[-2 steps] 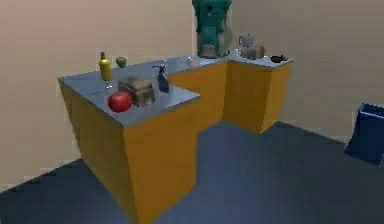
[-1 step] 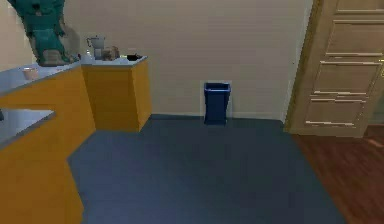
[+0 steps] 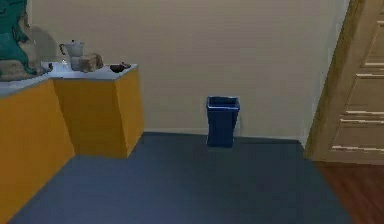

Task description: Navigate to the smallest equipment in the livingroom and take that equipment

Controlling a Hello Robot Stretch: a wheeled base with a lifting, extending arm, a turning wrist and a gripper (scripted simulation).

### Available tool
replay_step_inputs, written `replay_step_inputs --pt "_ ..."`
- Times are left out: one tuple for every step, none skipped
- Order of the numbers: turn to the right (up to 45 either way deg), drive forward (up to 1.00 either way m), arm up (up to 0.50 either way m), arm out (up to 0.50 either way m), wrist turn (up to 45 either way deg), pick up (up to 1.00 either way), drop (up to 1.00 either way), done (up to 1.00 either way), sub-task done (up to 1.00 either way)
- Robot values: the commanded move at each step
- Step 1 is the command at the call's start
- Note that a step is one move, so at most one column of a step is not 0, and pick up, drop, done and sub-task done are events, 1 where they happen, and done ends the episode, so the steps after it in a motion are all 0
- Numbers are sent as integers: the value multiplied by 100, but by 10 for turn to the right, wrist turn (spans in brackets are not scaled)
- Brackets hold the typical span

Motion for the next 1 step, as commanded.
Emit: replay_step_inputs --pt "450 0 0 0 0 0 0 0 0"
